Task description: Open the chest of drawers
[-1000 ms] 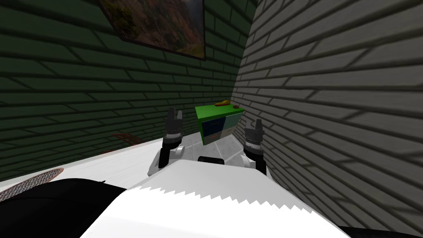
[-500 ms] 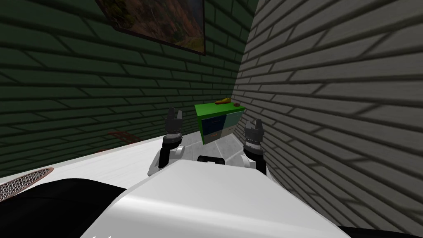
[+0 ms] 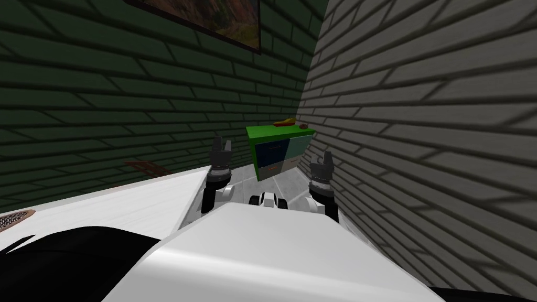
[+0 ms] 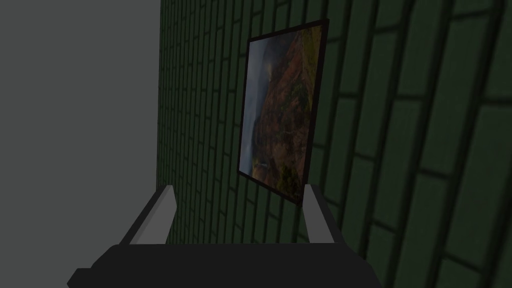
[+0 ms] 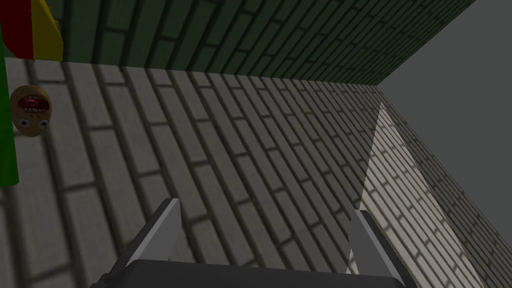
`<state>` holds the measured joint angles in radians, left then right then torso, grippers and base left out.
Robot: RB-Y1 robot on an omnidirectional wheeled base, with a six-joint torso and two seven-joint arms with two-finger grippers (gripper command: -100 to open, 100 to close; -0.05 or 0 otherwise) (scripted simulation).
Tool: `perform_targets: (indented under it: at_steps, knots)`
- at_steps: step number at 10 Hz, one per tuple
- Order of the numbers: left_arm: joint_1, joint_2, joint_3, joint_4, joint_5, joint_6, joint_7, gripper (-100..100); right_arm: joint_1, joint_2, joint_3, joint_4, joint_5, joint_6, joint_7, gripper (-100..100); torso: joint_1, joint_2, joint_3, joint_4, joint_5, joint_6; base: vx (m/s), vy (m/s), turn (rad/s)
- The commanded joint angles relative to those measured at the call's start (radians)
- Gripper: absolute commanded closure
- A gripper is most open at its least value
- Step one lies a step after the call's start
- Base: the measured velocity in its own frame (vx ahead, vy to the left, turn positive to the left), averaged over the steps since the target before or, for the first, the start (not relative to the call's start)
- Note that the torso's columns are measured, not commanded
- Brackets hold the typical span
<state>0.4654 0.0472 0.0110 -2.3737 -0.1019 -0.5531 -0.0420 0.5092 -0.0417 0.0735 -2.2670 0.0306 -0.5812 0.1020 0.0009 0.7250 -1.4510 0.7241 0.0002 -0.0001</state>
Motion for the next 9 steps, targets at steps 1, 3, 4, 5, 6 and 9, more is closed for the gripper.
perform_targets:
  at_steps: [1,3,4,5,6,9]
  knots:
    - [0.000,0.000,0.000,0.000,0.000,0.000,0.000,0,-0.010,-0.058,0.005,0.021,0.031,0.007,0.073,-100,0.000,0.009,-0.020,0.010,0.000,0.000,-0.004,0.043,0.046]
    - [0.000,0.000,0.000,0.000,0.000,0.000,0.000,0,-0.014,-0.075,0.007,0.032,0.046,0.009,0.107,-100,0.000,0.013,-0.025,0.014,0.000,0.000,0.002,0.037,0.034]
    - [0.000,0.000,0.000,0.000,0.000,0.000,0.000,0,-0.019,-0.091,0.009,0.045,0.063,0.011,0.146,-100,-0.002,0.013,-0.025,0.014,0.000,0.000,0.004,0.025,0.029]
    - [0.000,0.000,0.000,0.000,0.000,0.000,0.000,0,-0.024,-0.105,0.011,0.059,0.082,0.014,0.172,-100,-0.002,0.013,-0.025,0.014,-0.001,0.000,0.011,0.039,0.059]
    - [0.000,0.000,0.000,0.000,0.000,0.000,0.000,0,-0.024,-0.105,0.011,0.059,0.082,0.014,0.190,-100,-0.001,0.013,-0.025,0.014,0.000,0.000,0.005,0.032,0.025]
    - [0.000,0.000,0.000,0.000,0.000,0.000,0.000,0,-0.036,-0.129,0.015,0.091,0.126,0.019,0.273,-100,-0.001,0.013,-0.025,0.014,0.000,0.000,0.005,0.032,0.038]
